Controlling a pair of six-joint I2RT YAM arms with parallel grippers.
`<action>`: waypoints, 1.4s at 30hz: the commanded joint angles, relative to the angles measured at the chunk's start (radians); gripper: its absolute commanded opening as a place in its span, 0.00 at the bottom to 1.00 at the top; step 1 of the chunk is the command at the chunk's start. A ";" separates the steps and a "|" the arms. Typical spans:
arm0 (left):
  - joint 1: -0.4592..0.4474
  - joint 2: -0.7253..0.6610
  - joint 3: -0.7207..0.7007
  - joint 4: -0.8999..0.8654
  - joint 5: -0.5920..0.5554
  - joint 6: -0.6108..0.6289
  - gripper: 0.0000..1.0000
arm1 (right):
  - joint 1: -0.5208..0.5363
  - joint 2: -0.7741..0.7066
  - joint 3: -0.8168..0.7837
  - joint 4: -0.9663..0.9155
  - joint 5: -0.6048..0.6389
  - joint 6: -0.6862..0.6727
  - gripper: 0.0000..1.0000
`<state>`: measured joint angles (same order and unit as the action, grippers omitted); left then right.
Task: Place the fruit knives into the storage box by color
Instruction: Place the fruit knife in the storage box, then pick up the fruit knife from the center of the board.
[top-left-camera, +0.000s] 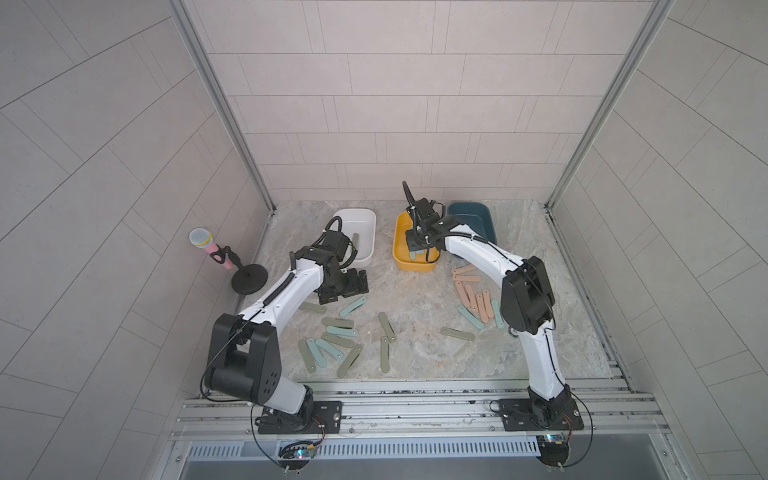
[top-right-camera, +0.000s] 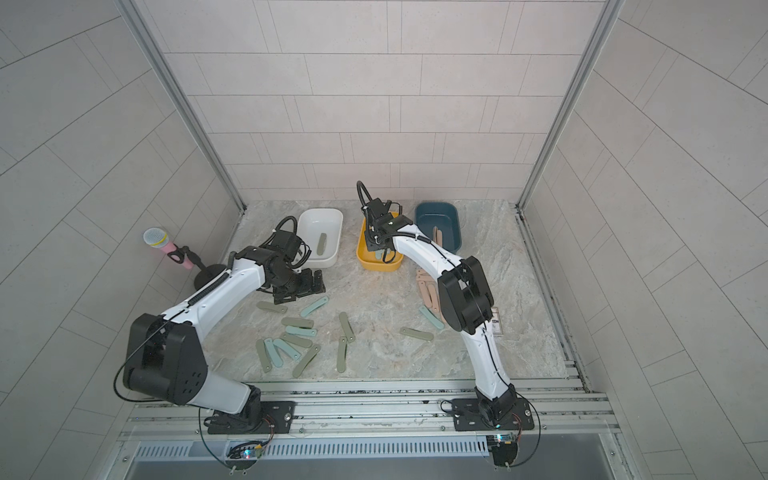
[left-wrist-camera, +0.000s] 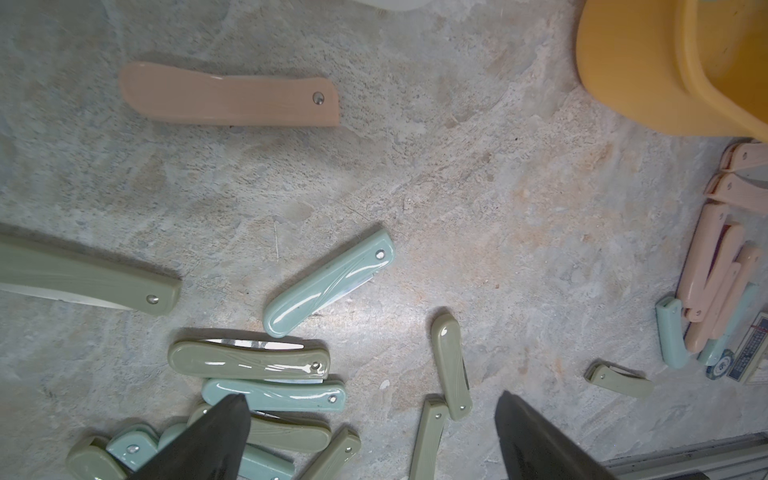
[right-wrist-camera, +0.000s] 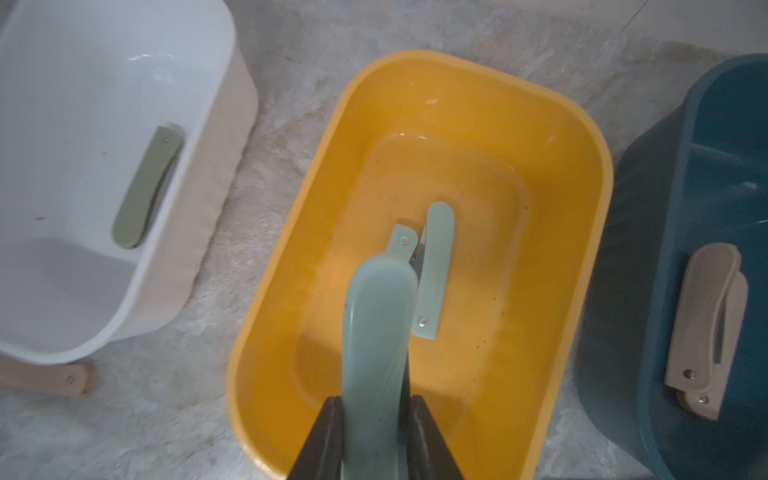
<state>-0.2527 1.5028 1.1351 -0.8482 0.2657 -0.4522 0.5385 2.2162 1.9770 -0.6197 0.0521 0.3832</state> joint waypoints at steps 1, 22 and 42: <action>0.005 0.012 0.014 -0.014 -0.005 0.012 1.00 | -0.021 0.061 0.071 -0.045 0.013 0.027 0.25; -0.093 -0.110 -0.090 -0.088 -0.106 -0.045 0.96 | 0.026 -0.359 -0.283 0.017 0.010 -0.019 0.73; -0.388 0.154 -0.119 0.105 -0.108 -0.244 0.75 | 0.051 -0.842 -0.933 0.059 -0.036 -0.010 1.00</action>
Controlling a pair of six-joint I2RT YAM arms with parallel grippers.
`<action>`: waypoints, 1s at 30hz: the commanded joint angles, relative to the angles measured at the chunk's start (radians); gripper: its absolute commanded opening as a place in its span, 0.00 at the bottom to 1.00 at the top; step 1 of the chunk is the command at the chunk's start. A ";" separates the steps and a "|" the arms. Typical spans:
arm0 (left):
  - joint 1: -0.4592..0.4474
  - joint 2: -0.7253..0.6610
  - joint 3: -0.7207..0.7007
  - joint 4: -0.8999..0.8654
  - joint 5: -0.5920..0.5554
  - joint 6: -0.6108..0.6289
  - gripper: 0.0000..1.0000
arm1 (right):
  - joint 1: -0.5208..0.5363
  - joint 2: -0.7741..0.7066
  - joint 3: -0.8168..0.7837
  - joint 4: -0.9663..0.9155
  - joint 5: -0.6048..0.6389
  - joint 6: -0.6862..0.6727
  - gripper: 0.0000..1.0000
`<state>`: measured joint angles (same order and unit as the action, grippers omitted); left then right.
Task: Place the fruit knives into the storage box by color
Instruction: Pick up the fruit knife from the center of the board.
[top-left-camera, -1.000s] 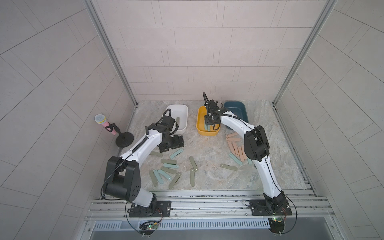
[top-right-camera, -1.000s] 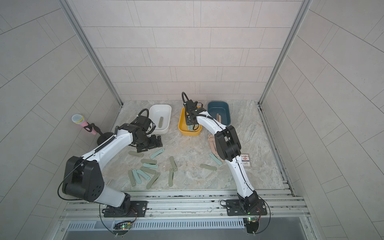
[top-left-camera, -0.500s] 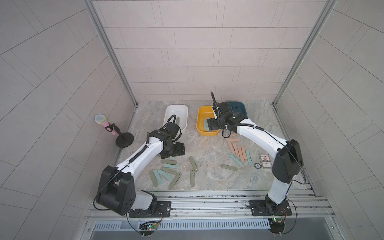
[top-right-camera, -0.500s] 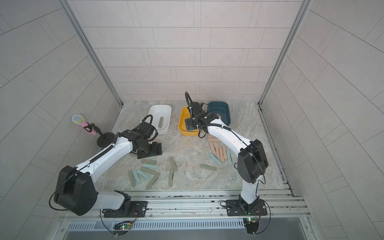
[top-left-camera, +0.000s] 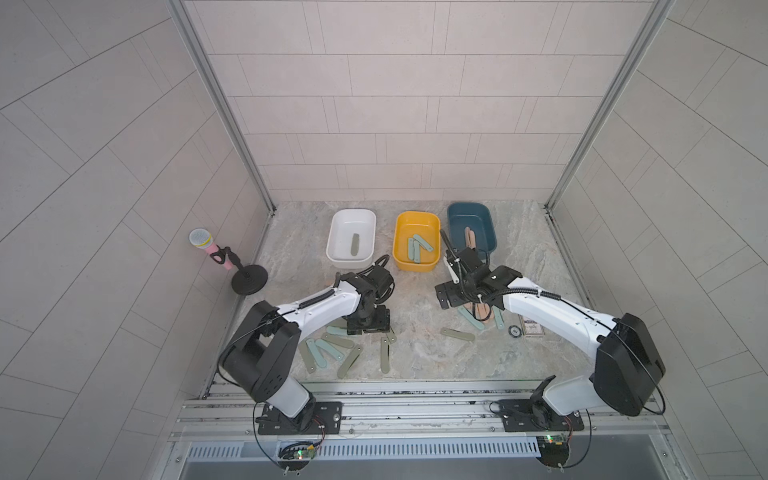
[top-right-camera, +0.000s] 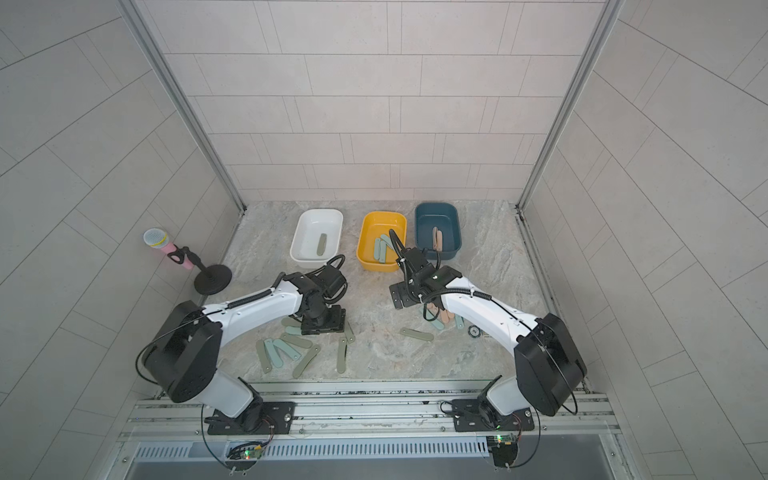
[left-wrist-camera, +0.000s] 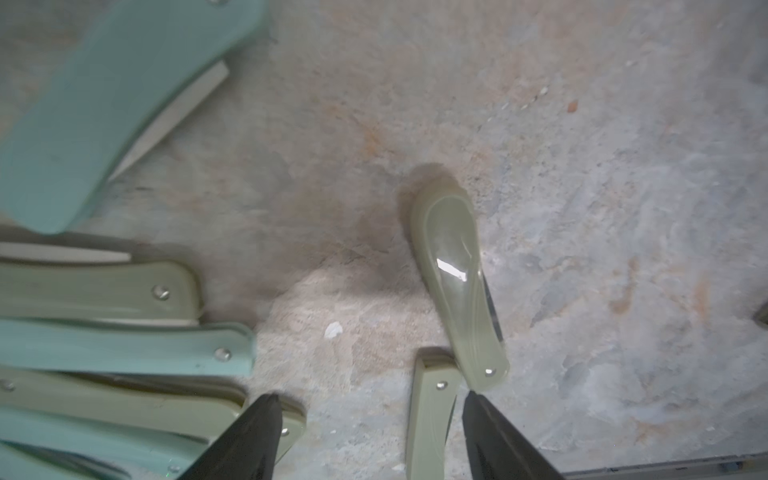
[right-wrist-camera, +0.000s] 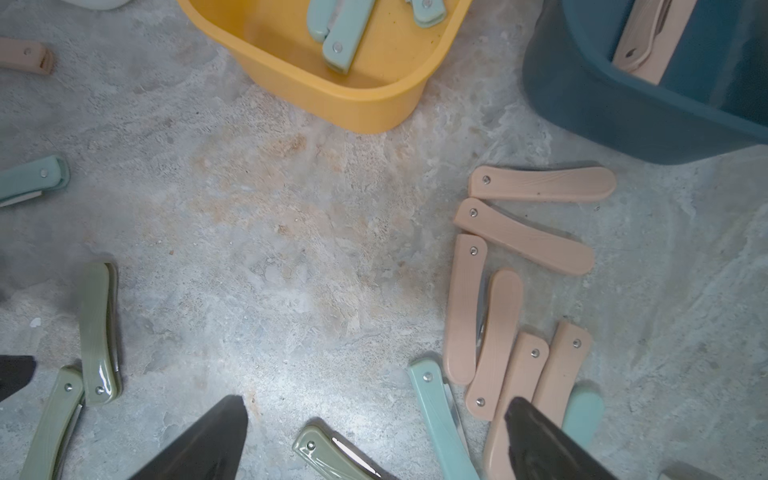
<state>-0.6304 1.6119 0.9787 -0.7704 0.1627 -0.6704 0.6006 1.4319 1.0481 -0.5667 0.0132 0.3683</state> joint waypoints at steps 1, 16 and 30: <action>-0.013 0.066 0.050 0.029 -0.003 -0.026 0.74 | -0.015 -0.065 -0.010 0.007 0.004 0.006 1.00; -0.043 0.252 0.159 0.028 -0.031 0.007 0.54 | -0.053 -0.120 -0.053 0.020 -0.035 0.014 1.00; -0.043 0.311 0.258 -0.011 -0.110 0.071 0.62 | -0.057 -0.116 -0.056 0.036 -0.076 0.027 1.00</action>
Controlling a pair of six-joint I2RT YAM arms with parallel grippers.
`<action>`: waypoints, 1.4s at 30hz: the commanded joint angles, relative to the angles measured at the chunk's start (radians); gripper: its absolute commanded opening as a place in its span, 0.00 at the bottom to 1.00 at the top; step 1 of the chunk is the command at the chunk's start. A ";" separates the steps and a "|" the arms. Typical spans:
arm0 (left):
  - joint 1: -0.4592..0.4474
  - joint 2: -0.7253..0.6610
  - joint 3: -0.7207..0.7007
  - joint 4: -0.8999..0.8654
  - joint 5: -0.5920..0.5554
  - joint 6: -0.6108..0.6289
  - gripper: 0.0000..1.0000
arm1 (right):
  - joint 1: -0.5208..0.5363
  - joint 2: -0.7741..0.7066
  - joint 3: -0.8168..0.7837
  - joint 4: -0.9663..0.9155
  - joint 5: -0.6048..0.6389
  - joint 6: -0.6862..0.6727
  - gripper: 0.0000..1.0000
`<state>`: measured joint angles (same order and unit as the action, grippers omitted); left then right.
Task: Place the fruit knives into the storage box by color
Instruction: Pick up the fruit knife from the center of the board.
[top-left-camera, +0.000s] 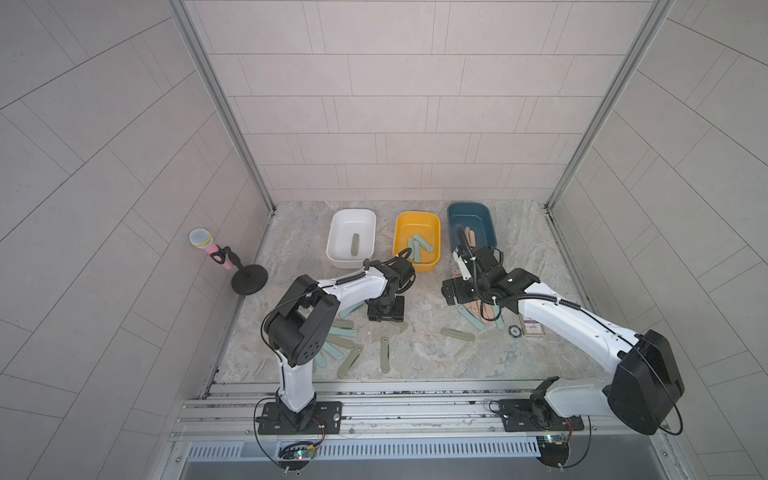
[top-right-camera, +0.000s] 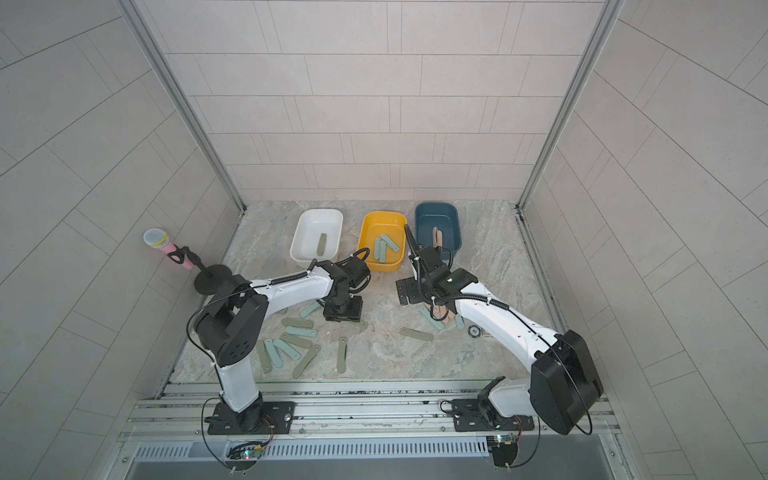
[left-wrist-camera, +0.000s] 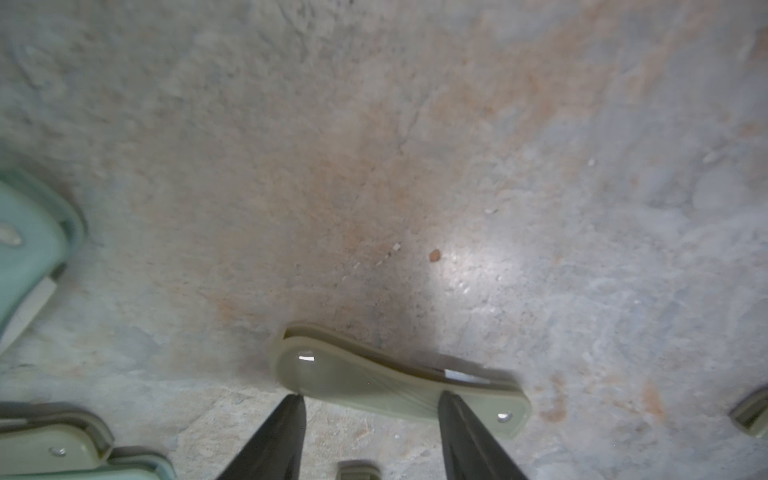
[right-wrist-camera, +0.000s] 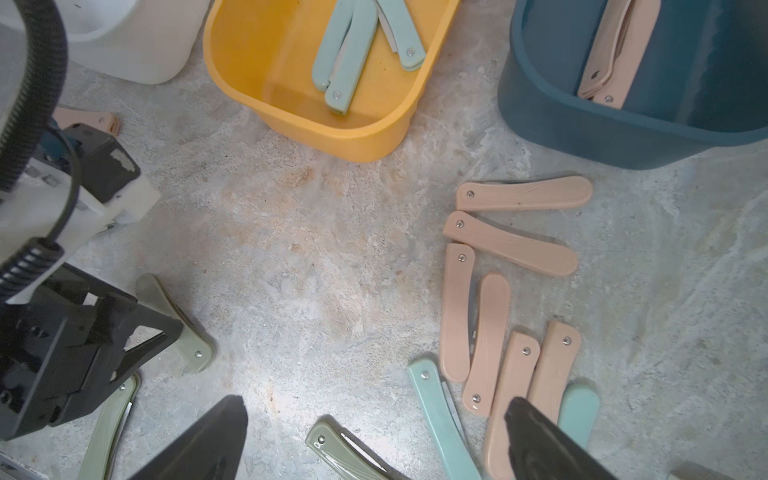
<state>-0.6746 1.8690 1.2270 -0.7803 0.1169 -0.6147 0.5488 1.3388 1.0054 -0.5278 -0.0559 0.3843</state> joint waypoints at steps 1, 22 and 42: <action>0.002 0.061 0.015 -0.002 -0.064 0.019 0.64 | -0.005 -0.025 -0.013 -0.002 -0.010 0.013 1.00; -0.003 0.008 -0.010 -0.017 -0.024 0.004 1.00 | -0.032 -0.045 -0.046 0.015 -0.068 0.018 1.00; -0.005 0.027 -0.004 -0.075 -0.132 0.035 0.56 | -0.039 -0.083 -0.064 0.017 -0.075 0.019 1.00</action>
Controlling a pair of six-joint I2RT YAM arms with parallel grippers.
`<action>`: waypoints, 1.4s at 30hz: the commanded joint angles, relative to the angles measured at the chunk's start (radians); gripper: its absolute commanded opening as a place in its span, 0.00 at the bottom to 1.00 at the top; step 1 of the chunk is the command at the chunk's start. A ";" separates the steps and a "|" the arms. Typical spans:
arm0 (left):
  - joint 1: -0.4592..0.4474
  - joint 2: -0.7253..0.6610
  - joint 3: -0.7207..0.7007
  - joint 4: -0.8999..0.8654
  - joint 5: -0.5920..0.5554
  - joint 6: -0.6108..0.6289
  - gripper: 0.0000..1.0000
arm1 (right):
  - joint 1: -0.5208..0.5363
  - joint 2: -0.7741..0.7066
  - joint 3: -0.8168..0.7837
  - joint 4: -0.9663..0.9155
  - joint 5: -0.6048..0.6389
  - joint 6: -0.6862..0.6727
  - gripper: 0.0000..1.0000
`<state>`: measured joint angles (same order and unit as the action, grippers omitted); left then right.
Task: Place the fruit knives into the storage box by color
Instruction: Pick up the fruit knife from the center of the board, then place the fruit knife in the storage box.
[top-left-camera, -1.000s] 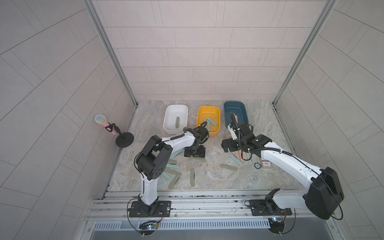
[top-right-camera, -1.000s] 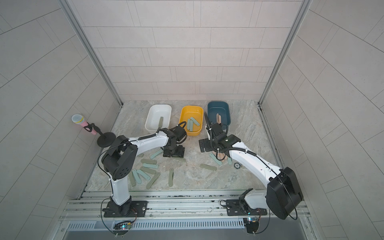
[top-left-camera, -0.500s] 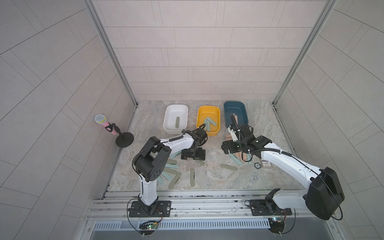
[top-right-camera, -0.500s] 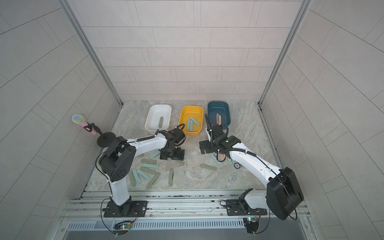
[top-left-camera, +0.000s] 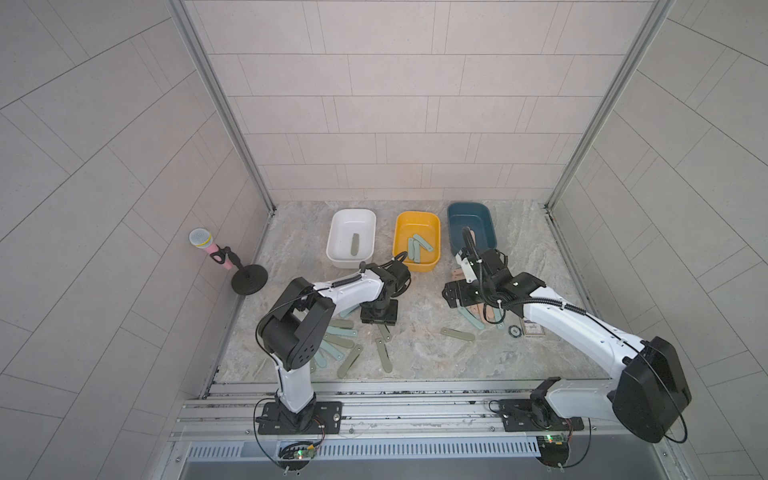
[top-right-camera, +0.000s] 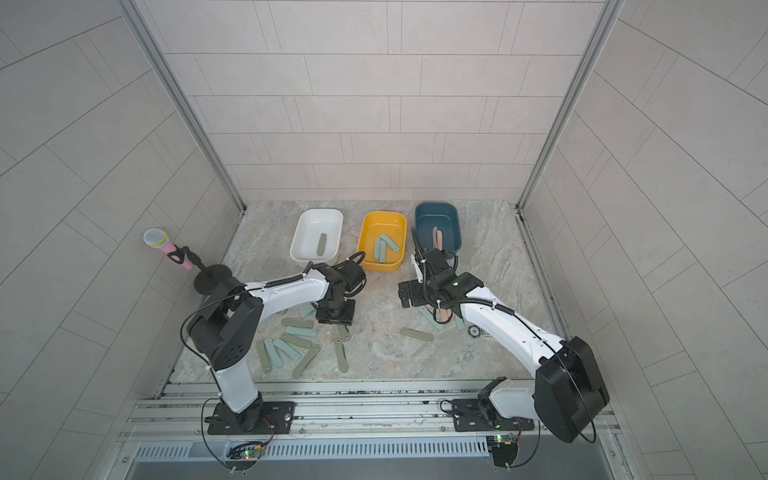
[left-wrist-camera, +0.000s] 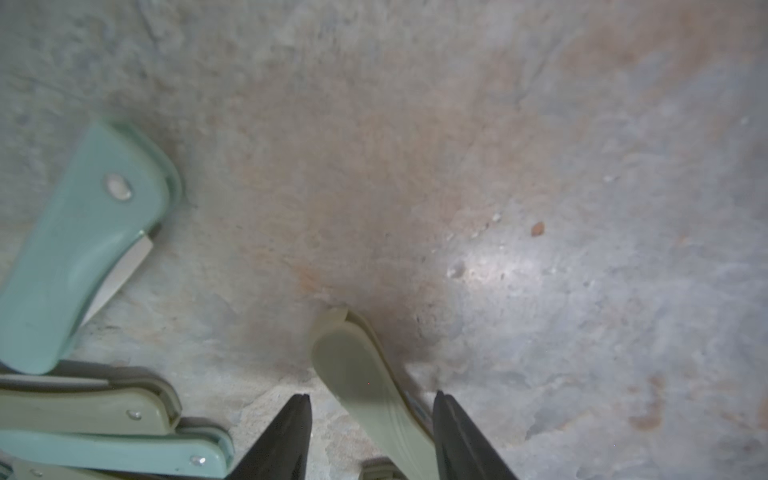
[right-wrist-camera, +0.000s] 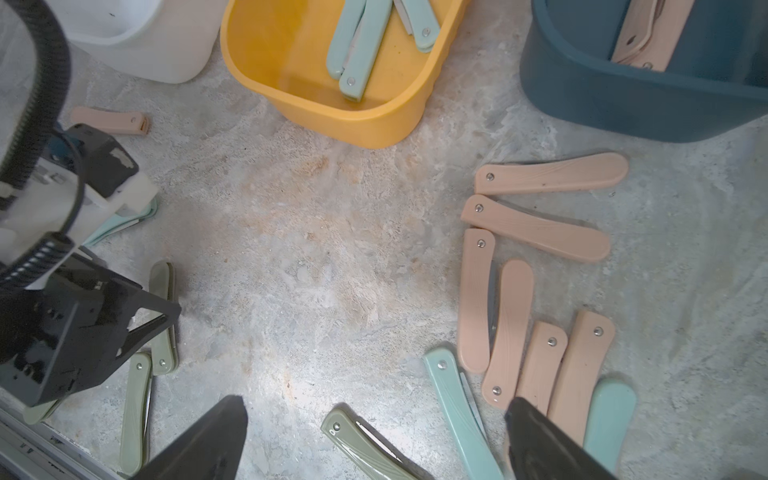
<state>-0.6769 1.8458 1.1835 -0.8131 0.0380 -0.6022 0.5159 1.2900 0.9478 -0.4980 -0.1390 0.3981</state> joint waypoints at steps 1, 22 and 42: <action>-0.003 0.060 0.044 -0.045 -0.056 0.023 0.57 | -0.008 -0.037 -0.007 -0.013 0.010 0.005 1.00; 0.008 0.123 0.186 -0.078 -0.012 0.031 0.07 | -0.022 -0.035 -0.009 -0.010 0.012 0.009 1.00; 0.421 0.592 1.313 -0.500 -0.013 0.328 0.03 | 0.028 0.104 0.043 -0.006 -0.072 -0.004 1.00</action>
<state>-0.2436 2.3520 2.3981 -1.1824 0.0299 -0.3290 0.5259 1.3804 0.9604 -0.4808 -0.1989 0.4007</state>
